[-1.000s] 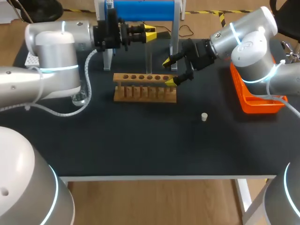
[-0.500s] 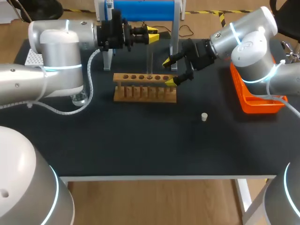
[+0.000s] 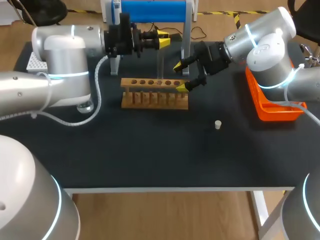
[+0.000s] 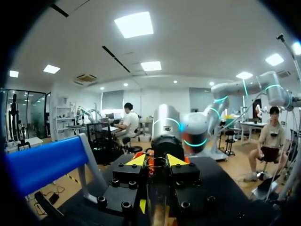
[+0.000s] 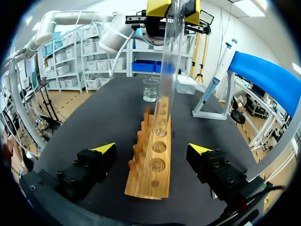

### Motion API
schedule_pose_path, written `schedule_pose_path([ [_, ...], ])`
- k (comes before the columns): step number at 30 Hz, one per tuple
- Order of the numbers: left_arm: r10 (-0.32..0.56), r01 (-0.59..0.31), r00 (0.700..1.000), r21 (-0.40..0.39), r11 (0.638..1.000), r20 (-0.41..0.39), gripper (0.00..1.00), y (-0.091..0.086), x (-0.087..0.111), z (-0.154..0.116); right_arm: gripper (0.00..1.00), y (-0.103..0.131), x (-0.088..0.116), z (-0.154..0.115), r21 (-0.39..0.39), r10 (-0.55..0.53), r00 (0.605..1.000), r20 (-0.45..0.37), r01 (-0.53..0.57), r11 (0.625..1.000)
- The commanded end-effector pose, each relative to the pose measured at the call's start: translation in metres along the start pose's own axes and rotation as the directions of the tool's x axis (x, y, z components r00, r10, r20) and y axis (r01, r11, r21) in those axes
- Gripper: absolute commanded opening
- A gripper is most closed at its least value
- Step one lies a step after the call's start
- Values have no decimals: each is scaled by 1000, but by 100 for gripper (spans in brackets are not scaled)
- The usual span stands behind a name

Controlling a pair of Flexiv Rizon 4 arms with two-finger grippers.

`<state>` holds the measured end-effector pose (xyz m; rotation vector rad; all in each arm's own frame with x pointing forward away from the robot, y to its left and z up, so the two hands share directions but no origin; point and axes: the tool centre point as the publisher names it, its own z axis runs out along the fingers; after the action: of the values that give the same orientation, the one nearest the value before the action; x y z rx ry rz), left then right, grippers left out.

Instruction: Invert the test tube, pick up the pipette, mount the tip to pipette, aspirate from beaker and dispense into the tube, eject the tip, return the pipette, and cap with the stopper.

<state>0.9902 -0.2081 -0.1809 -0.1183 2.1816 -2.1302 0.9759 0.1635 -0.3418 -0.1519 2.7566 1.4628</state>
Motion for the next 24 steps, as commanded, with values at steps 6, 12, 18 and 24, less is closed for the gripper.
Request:
schedule_pose_path([
  [6,5,-5,1000,9,1000,20,0,6,3,-1,100,0,0,-1,2,0,1000,-1,0,1000],
  [12,13,-13,1000,14,1000,29,0,9,3,-2,100,0,0,-1,2,0,1000,-1,0,1000],
  [18,17,-18,999,16,1000,33,0,13,3,-3,100,0,0,-1,2,0,1000,-1,0,1000],
  [24,13,-14,999,16,1000,39,0,17,3,-2,100,0,0,-1,2,0,1000,-1,0,1000],
])
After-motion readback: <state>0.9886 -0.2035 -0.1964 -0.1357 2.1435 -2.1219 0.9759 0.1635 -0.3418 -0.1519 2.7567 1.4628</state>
